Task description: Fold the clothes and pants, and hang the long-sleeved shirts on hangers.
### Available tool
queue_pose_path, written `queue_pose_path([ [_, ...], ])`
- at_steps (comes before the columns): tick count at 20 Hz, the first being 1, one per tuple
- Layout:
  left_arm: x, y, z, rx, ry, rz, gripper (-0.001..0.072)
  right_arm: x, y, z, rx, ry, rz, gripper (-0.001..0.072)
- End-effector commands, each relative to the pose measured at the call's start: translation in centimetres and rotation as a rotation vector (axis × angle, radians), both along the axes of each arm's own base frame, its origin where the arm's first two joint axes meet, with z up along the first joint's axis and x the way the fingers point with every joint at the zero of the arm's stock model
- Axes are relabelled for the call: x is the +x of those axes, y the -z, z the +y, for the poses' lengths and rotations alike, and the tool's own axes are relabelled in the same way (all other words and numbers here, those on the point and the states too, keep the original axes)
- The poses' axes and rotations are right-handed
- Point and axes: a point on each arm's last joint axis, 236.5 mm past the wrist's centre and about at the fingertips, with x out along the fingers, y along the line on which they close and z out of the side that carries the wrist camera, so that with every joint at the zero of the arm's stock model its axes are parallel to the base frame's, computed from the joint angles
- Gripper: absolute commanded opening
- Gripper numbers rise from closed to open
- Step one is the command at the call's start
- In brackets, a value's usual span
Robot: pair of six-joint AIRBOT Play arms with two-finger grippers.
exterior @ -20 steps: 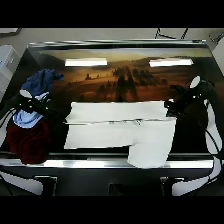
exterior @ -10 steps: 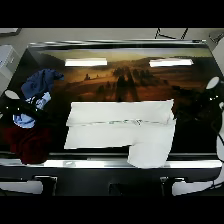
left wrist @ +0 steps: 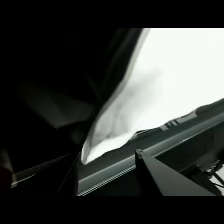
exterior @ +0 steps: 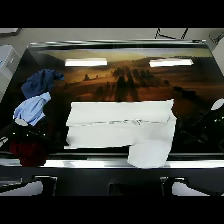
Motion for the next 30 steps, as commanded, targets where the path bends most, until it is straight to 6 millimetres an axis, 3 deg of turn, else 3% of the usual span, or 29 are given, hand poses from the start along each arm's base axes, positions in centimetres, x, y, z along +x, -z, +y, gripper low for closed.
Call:
queue_pose_path([
  [1, 0.7, 1.4, -0.1, 0.036, -0.056, -0.035, 0.0351, -0.9, -0.2, 0.4, 0.001, -0.001, -0.005, 0.0501],
  [2, 0.9, 1.6, -0.2, 0.051, -0.063, -0.04, 0.0279, -1.2, -0.1, 0.5, 0.0, 0.0, -0.006, 0.0504],
  [4, 1.0, 1.8, -0.7, 0.058, -0.039, -0.05, 0.0019, -2.7, 0.8, 1.2, 0.005, -0.005, 0.001, 0.0525],
  [5, 0.9, 1.8, -0.9, 0.057, -0.029, -0.052, 0.0022, -3.8, 1.5, 1.7, 0.012, -0.002, 0.018, 0.0572],
  [8, 0.9, 1.7, -1.0, 0.058, -0.026, -0.056, 0.0021, -6.4, 4.1, 4.8, 0.108, 0.025, 0.049, 0.0575],
  [11, 0.7, 1.2, -1.1, 0.049, -0.018, -0.054, 0.0021, -6.9, 6.1, 7.2, 0.17, 0.086, 0.02, 0.0561],
  [12, 0.6, 1.0, -1.2, 0.044, -0.013, -0.054, 0.0021, -6.7, 6.6, 7.6, 0.176, 0.104, 0.003, 0.0526],
  [13, 0.5, 0.8, -1.2, 0.04, -0.005, -0.06, 0.0021, -6.4, 6.8, 7.9, 0.188, 0.113, -0.015, 0.0424],
  [15, 0.7, 0.3, -1.2, 0.043, -0.005, -0.081, 0.0021, -5.9, 6.5, 8.1, 0.202, 0.101, -0.035, 0.0031],
  [16, 1.2, -0.2, -0.9, 0.046, -0.003, -0.109, 0.0021, -5.5, 5.9, 7.9, 0.212, 0.074, -0.051, 0.0031],
  [19, 4.2, -3.6, 0.6, 0.053, -0.023, -0.221, 0.0022, -1.3, 2.2, 6.2, 0.202, 0.019, -0.15, 0.003],
  [21, 7.2, -6.1, 2.0, 0.078, -0.071, -0.279, 0.0021, 3.8, -1.2, 4.2, 0.134, 0.033, -0.289, 0.003],
  [24, 13.0, -7.8, 2.6, 0.123, -0.109, -0.376, 0.0021, 11.8, -5.3, 2.1, 0.093, 0.127, -0.488, 0.003],
  [27, 18.6, -8.4, 0.7, 0.066, -0.111, -0.421, 0.0021, 18.0, -6.6, 1.5, 0.141, 0.221, -0.606, 0.003],
  [30, 24.4, -8.0, -0.4, 0.021, -0.147, -0.422, 0.0021, 21.8, -4.3, 2.2, 0.168, 0.274, -0.632, 0.0031],
])
